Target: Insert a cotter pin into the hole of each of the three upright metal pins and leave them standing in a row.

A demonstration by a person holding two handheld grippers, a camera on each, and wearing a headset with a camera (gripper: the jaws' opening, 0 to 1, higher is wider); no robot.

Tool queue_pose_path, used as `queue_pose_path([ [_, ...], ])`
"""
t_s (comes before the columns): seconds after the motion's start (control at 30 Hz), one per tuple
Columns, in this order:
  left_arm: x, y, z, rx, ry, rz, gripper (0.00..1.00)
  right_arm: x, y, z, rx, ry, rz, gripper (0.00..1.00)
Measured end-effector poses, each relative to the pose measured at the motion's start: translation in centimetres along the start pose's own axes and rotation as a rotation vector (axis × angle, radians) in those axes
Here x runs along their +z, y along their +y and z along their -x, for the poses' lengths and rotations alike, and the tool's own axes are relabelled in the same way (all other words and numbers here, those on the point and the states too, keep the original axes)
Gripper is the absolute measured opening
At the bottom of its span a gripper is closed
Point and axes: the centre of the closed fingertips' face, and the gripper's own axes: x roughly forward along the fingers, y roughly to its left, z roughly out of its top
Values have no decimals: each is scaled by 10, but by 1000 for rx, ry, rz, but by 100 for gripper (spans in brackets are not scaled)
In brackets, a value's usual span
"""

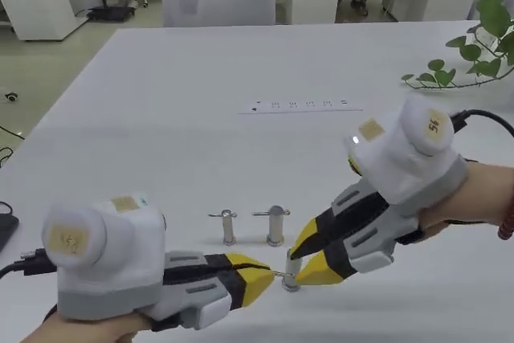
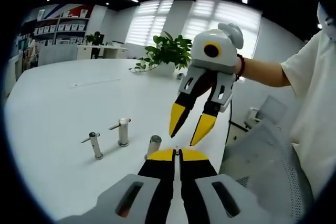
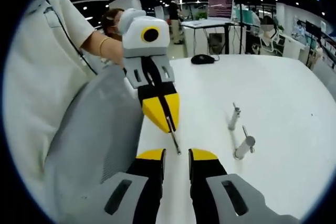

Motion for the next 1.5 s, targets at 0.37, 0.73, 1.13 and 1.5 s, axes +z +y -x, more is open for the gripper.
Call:
queue_pose_path([
  [0.37, 0, -18, 0, -85, 6, -60, 0, -8, 18, -4, 104, -6, -47, 18],
  [0.73, 0, -30, 1, -141, 2, -81, 0, -10, 32, -6, 166, -8, -69, 16],
  [1.13, 2, -37, 4, -174, -1, -84, 0, -5, 40, -8, 200, -31, -71, 8],
  [1.5, 1, -38, 4, -184, 6, -90, 0, -6, 44, -7, 207, -33, 17, 4],
])
